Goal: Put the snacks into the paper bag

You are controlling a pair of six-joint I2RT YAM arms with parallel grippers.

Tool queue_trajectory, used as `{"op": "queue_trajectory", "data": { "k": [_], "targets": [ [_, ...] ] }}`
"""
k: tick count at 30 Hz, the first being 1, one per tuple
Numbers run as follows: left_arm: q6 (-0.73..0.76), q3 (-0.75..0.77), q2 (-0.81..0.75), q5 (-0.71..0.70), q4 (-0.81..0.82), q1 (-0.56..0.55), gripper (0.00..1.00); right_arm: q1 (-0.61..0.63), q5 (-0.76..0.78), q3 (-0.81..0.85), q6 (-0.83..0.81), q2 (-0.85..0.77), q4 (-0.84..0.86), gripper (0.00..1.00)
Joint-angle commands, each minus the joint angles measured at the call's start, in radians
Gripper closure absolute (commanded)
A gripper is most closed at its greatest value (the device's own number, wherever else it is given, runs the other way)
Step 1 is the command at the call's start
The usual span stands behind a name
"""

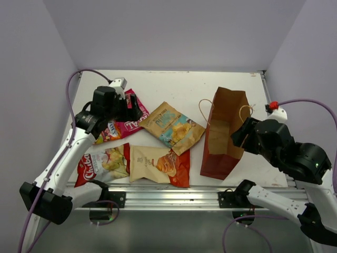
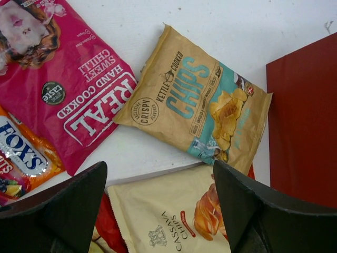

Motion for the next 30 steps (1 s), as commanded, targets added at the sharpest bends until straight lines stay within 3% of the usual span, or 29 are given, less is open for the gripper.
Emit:
{"op": "queue_trajectory", "data": {
  "k": [1, 9, 20, 25, 30],
  "targets": [
    [0.043, -0.022, 0.015, 0.062, 0.091, -0.006, 0.14, -0.003, 0.050, -0.002, 0.053, 0.026, -0.241, 0.39],
    [0.079, -0.055, 0.023, 0.133, 0.156, -0.007, 0.11, -0.003, 0.102, -0.101, 0.133, 0.036, -0.239, 0.37],
    [0.103, -0.075, 0.052, 0.182, 0.206, -0.009, 0.10, -0.012, 0.283, 0.089, 0.035, 0.179, -0.239, 0.36],
    [0.114, -0.085, 0.052, 0.187, 0.219, -0.009, 0.09, -0.026, 0.280, 0.049, 0.013, 0.276, -0.239, 0.34],
    [0.120, -0.101, 0.048, 0.197, 0.226, -0.009, 0.09, -0.099, 0.220, -0.015, -0.010, 0.265, -0.242, 0.34]
  ]
}}
